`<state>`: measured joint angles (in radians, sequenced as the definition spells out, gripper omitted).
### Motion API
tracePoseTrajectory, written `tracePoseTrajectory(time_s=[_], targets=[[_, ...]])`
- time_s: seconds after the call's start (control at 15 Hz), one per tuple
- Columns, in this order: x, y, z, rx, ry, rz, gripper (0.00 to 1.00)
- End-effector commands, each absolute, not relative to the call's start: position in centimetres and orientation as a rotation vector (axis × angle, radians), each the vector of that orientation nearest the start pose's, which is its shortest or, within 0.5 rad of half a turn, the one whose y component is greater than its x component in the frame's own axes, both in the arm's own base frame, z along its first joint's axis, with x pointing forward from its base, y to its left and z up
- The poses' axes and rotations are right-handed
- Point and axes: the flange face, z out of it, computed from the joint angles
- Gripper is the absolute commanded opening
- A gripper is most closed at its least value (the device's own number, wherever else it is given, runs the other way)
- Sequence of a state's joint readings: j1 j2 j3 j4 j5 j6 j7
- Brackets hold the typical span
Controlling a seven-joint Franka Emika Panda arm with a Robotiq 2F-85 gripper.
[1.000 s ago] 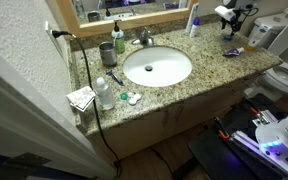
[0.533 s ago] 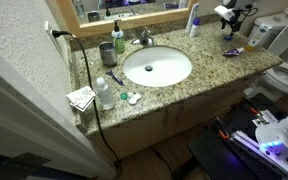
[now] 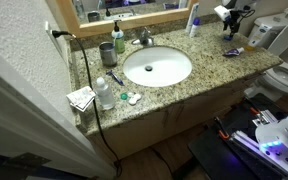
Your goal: Move the silver cup to the left side of the counter, move the small blue object and then the toothpaste to the left side of the counter as well
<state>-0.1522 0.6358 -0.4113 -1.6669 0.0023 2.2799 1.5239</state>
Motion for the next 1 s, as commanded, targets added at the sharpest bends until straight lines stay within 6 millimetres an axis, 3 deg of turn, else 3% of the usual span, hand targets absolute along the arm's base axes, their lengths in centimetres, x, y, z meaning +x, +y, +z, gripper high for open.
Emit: tracePoseTrajectory(time_s=[0.0, 0.27, 0.6, 0.93], targets=[[59.6, -33.5, 26.3, -1.768, 2.824, -0.198, 1.0], [59.9, -33.0, 26.1, -1.753, 2.818, -0.193, 1.0], [61.3, -31.5, 26.1, -1.627, 2.631, -0.092, 1.0], [61.7, -31.5, 25.9, -1.554, 2.628, -0.107, 1.0]])
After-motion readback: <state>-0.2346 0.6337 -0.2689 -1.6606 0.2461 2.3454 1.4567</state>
